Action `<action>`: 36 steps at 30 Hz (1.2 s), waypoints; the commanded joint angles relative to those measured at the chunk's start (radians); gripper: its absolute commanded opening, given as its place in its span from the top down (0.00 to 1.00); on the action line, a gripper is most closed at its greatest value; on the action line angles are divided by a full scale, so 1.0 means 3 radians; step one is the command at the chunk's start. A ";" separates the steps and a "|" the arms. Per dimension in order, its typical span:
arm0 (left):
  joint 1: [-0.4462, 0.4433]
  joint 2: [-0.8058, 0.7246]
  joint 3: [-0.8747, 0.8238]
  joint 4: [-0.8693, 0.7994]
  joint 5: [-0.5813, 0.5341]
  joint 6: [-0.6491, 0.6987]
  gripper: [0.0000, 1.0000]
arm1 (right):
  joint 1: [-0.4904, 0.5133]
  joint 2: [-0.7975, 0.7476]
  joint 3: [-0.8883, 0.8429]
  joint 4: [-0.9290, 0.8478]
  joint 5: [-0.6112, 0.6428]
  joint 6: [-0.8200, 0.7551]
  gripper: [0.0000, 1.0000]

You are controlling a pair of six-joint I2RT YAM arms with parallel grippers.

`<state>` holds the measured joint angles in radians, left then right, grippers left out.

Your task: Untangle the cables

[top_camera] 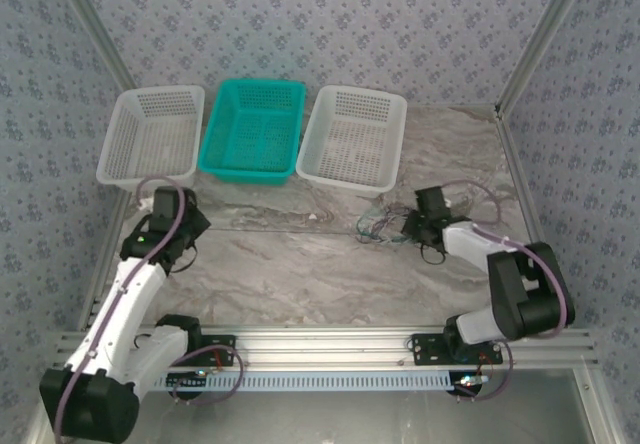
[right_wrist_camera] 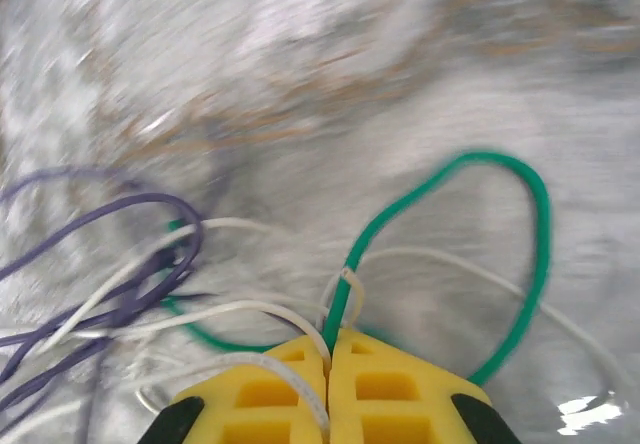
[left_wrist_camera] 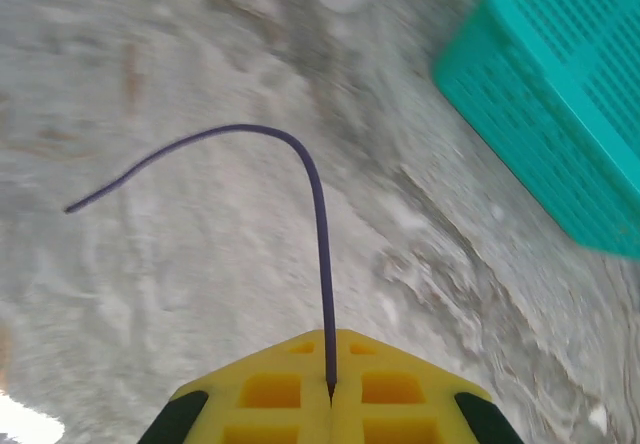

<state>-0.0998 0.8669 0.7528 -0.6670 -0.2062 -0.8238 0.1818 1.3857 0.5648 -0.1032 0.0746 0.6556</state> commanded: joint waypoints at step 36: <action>-0.2404 0.2115 0.0522 0.1520 0.0647 0.4023 0.06 | 0.0932 -0.0034 0.0674 -0.0706 -0.0385 -0.0787 1.00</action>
<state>-0.8230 1.4216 0.8436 -0.2489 -0.0494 0.2672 0.4484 1.3567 0.7387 -0.2714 -0.0418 0.4522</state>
